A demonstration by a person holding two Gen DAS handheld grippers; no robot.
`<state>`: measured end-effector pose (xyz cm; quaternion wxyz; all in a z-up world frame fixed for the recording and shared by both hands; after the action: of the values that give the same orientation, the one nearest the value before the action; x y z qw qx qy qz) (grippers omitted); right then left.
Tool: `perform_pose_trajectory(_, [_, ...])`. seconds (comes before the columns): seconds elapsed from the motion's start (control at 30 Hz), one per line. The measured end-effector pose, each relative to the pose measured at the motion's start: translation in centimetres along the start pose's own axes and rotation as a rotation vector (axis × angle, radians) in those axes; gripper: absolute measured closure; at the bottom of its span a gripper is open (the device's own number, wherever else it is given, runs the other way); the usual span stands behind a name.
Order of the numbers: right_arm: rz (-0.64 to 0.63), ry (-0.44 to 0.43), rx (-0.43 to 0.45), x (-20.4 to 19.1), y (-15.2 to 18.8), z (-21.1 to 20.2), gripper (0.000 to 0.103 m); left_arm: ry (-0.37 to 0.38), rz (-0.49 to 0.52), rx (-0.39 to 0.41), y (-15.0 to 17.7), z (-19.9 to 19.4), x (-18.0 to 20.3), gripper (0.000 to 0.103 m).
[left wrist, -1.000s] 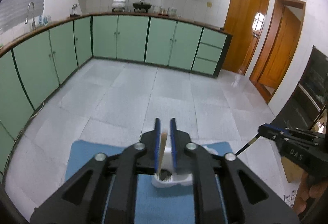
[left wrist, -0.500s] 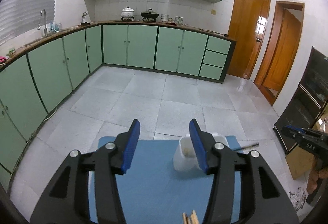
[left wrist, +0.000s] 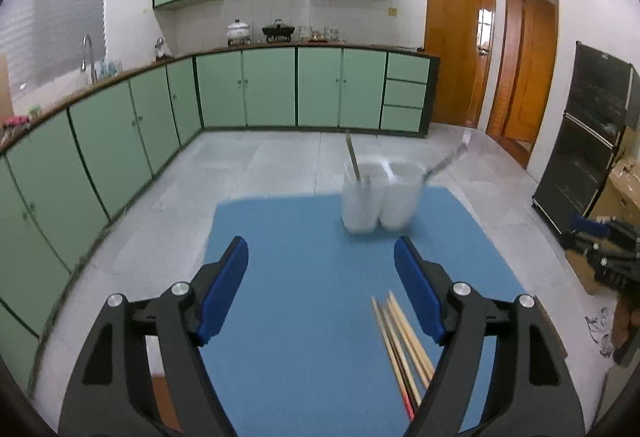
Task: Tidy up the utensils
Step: 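Move both tools back over the remaining chopsticks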
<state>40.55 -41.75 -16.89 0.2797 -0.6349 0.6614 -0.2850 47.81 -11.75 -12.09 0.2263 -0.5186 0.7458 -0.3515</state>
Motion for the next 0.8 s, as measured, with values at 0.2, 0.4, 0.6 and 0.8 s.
perform_pose_trajectory(0.2, [0.000,-0.019,-0.038,-3.0,10.1,0.8,0.057,0.013,-0.045,-0.017,8.7,-0.6,0.4,0.026])
perform_pose_trajectory(0.4, [-0.065,-0.045,-0.095,-7.5,17.0,3.0,0.058,0.010,-0.016,-0.095,17.1,1.1,1.9,0.026])
perform_pose_trajectory(0.6, [-0.154,-0.059,-0.133,-10.7,20.2,4.9,0.058,0.011,0.025,-0.183,22.6,3.6,2.9,0.026])
perform_pose_trajectory(0.8, [-0.152,-0.069,-0.120,-11.2,20.1,6.1,0.059,0.006,0.017,-0.221,24.5,5.1,2.6,0.026])
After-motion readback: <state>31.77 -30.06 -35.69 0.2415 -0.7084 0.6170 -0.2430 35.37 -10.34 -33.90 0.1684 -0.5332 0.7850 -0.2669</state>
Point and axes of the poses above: each gripper's, at about its wrist camera, not at the fingertips, and z roughly the way its jaws point, x to its right, y to its underside, the point moved 8 cm from there along z, roughly the way its jaws point, and after that the axes turned 7 degrees about -x, right-handed, at the moved point
